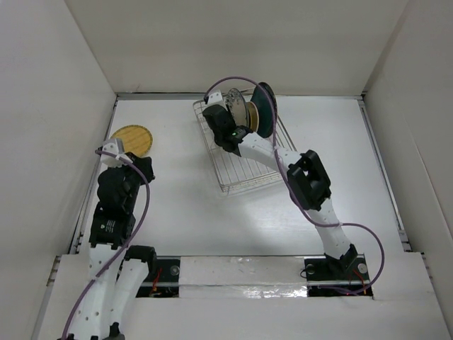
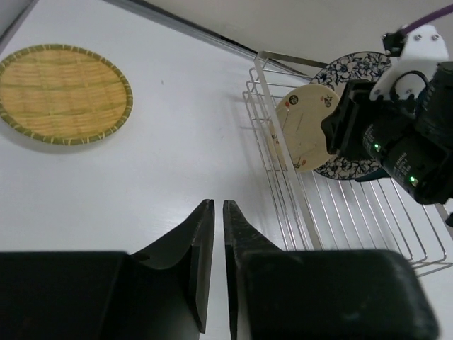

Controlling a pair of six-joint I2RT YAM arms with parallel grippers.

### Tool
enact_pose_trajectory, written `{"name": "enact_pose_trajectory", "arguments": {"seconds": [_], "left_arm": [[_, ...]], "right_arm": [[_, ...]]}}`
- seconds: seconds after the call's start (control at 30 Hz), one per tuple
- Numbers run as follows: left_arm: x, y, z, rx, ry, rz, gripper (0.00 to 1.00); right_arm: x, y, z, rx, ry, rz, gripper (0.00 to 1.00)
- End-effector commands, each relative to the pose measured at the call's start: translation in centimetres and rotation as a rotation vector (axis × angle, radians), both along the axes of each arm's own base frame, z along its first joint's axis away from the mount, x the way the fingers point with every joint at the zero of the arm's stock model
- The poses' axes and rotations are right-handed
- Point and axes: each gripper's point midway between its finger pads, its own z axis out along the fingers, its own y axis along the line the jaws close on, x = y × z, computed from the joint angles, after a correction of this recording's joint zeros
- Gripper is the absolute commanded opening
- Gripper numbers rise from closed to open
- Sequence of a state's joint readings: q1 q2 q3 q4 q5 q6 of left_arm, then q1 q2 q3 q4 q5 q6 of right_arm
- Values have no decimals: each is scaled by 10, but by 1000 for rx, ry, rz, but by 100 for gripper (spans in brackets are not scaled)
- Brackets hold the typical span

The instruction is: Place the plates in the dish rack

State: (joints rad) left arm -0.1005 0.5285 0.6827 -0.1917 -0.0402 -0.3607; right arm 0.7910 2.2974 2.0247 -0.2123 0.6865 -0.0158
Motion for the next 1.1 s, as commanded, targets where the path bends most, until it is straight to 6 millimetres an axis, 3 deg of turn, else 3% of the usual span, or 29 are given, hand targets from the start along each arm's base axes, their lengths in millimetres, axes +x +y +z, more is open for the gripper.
{"name": "enact_pose_trajectory", "arguments": {"seconds": [0.0, 0.13, 0.17, 0.2, 0.23, 0.27, 0.3, 0.33, 0.37, 0.4, 0.43, 0.5, 0.57, 0.6, 0.63, 0.67, 0.73, 0.77, 0.83, 1.07], "left_arm": [[8, 1, 28, -45, -52, 14, 6], [20, -2, 34, -118, -66, 18, 0], [25, -3, 31, -131, -55, 24, 0], [28, -4, 32, -146, -55, 24, 0], [31, -4, 36, -165, -70, 27, 0], [38, -7, 33, -199, -55, 25, 0], [42, -8, 31, -215, -52, 26, 0], [46, -9, 28, -239, -47, 35, 0], [56, -9, 21, -283, -30, 56, 0], [61, -8, 16, -305, -22, 72, 6], [67, -7, 15, -336, -32, 87, 10], [80, -2, -13, -392, 20, 154, 20], [92, 17, -34, -413, 51, 266, 31], [96, 24, -41, -441, 56, 308, 42], [100, 40, -45, -463, 41, 367, 48], [104, 47, -66, -482, 81, 396, 51], [111, 59, -77, -535, 82, 433, 55], [113, 73, -100, -548, 129, 479, 55], [117, 91, -126, -565, 187, 549, 55], [129, 135, -180, -557, 274, 729, 54]], "right_arm": [[-3, -3, 69, 165, -90, 30, 46], [-17, -16, 97, 228, -121, 49, 47], [-22, -19, 92, 236, -117, 59, 47], [-30, -23, 115, 280, -146, 73, 47], [-36, -21, 119, 300, -146, 102, 45], [-40, -22, 126, 318, -155, 119, 38], [-51, -23, 131, 336, -147, 153, 18], [-55, -22, 141, 368, -166, 177, 7], [-60, -20, 147, 393, -176, 201, 0], [-66, -19, 139, 399, -160, 226, 0], [-76, -16, 153, 432, -171, 283, 0], [-85, -11, 161, 476, -174, 331, 0], [-95, -12, 179, 508, -199, 370, 0], [-100, -9, 182, 524, -195, 397, 0], [-104, -9, 181, 530, -190, 411, 0], [-109, -11, 192, 552, -207, 427, 0], [-118, -8, 196, 578, -202, 469, 0], [-123, -9, 201, 589, -209, 483, 0], [-131, -6, 205, 597, -210, 510, 1], [-135, -6, 206, 602, -205, 529, 2]]}}
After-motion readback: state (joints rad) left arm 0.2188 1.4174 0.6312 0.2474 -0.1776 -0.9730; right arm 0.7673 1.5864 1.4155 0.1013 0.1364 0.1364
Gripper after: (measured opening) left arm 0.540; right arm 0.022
